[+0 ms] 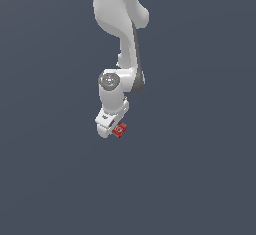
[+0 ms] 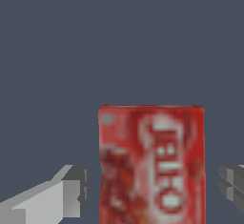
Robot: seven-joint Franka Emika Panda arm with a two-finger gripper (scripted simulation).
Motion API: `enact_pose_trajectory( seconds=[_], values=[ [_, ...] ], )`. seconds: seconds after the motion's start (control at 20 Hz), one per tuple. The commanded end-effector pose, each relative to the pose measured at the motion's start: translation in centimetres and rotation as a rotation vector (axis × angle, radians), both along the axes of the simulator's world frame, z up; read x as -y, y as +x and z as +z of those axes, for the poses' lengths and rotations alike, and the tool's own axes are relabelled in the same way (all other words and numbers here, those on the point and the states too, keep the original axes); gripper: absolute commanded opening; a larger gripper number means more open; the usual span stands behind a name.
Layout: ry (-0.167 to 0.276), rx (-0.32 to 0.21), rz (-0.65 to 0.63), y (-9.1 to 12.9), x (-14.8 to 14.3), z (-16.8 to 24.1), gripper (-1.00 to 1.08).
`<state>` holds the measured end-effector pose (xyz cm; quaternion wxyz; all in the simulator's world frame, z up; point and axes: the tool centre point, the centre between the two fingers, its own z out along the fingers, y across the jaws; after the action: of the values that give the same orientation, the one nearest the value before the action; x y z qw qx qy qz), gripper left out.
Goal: Pick up the object and move it to a goal position.
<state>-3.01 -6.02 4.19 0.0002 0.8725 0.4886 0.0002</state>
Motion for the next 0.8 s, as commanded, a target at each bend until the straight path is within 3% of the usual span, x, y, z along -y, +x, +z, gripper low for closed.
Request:
enact_pose_trajectory(
  seconds=[0.0,0.35,0.4,0.75],
  values=[
    [0.0,-0.001,0.002,-0.1,0.0,-1.3,1.0],
    [0.0,-0.001,0.002,0.0,0.0,-2.7,1.0],
    [0.0,-0.001,0.002,0.0,0.0,-2.7,-1.0],
    [0.0,-0.001,0.002,0.0,0.0,-2.7,-1.0]
  ],
)
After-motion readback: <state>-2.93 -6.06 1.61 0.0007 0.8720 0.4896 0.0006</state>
